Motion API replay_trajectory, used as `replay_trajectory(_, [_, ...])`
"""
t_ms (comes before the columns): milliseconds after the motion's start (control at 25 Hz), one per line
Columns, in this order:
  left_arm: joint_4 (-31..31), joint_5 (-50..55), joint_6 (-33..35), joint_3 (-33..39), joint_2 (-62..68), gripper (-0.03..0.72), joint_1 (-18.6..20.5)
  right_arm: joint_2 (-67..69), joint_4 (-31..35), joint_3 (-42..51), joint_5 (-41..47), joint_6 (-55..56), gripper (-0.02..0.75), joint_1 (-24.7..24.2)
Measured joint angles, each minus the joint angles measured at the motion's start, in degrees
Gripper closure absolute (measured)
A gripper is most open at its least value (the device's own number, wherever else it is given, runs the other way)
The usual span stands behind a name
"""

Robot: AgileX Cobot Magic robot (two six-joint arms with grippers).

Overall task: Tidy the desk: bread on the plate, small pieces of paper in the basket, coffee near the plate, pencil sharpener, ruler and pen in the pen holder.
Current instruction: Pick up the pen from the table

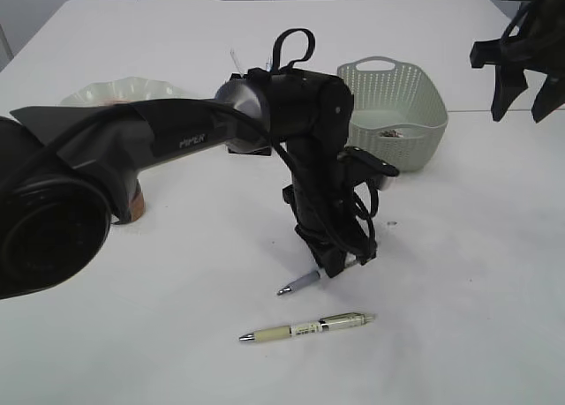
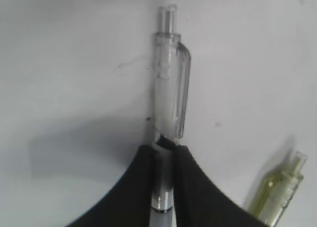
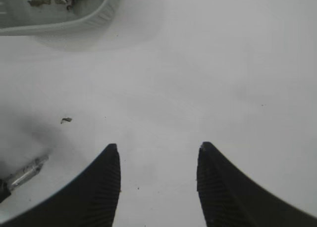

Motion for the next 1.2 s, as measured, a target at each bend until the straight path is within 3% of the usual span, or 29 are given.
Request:
replay_trajectory(200, [0.47, 0.13, -13.26, 0.36, -0.92, 0.627, 2.95, 0.0, 0.94, 0.0, 0.0, 0.0, 0.367, 0.0])
replay_trajectory(320, [0.67, 0.13, -17.37, 0.36, -1.87, 0.627, 4.67, 0.0, 1.04, 0.0, 0.0, 0.0, 0.367, 0.0])
replay_trajectory(760, [-1.71, 0.34, -19.42, 1.41, -6.62, 0.627, 7.09, 0.0, 1.15, 0.0, 0.0, 0.0, 0.367, 0.0])
replay_trajectory(1200, [0.56, -2.61, -19.07, 16.07, -14.97, 0.627, 7.31, 0.0, 1.15, 0.0, 0.0, 0.0, 0.368, 0.0])
